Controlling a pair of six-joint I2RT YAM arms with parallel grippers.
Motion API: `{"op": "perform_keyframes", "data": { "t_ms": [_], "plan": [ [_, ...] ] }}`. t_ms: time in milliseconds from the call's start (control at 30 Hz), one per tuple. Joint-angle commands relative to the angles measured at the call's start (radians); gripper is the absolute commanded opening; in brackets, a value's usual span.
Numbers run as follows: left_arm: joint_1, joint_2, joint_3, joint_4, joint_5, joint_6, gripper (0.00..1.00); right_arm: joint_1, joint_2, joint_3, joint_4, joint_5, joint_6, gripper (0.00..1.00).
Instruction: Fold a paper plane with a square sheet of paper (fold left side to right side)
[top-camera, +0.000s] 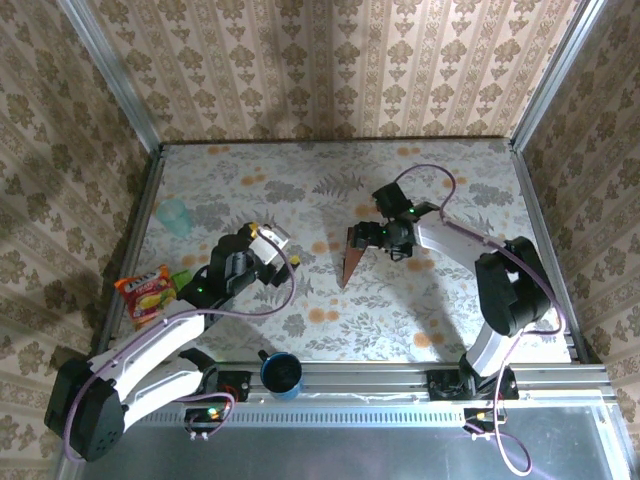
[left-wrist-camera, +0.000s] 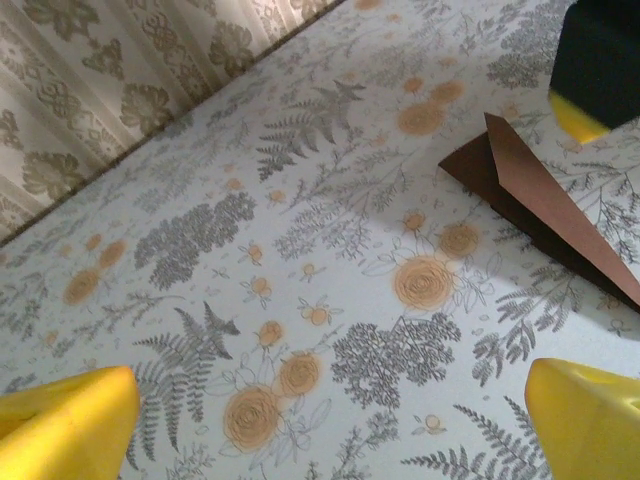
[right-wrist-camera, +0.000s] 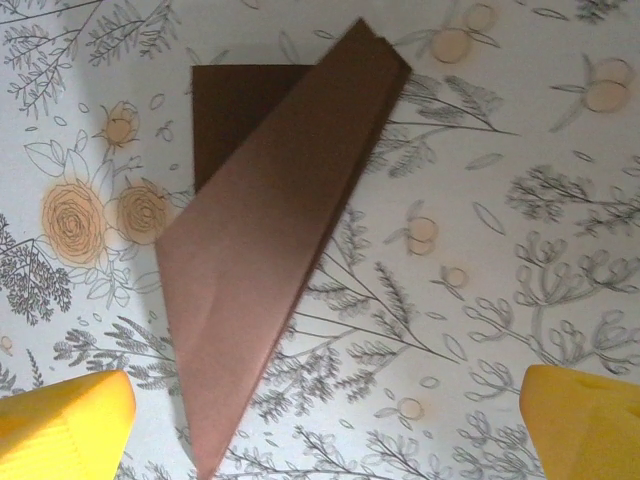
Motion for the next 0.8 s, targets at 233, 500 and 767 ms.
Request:
{"op": "perform_keyframes", "data": {
  "t_ms": [233,500,767],
  "plan": [
    [0.007,0.013,0.011,0.041,-0.021,0.031,1.00,0.078,0.239,0.278,-0.215,0.115,-0.017,0.90],
    [0.009,-0.003,0.002,0.040,-0.074,0.054,1.00,0.094,0.341,0.367,-0.260,0.116,-0.019,0.71],
    [0.008,0.001,0.004,0.035,-0.071,0.050,1.00,0.096,0.328,0.351,-0.251,0.116,-0.015,0.49]
  ]
}}
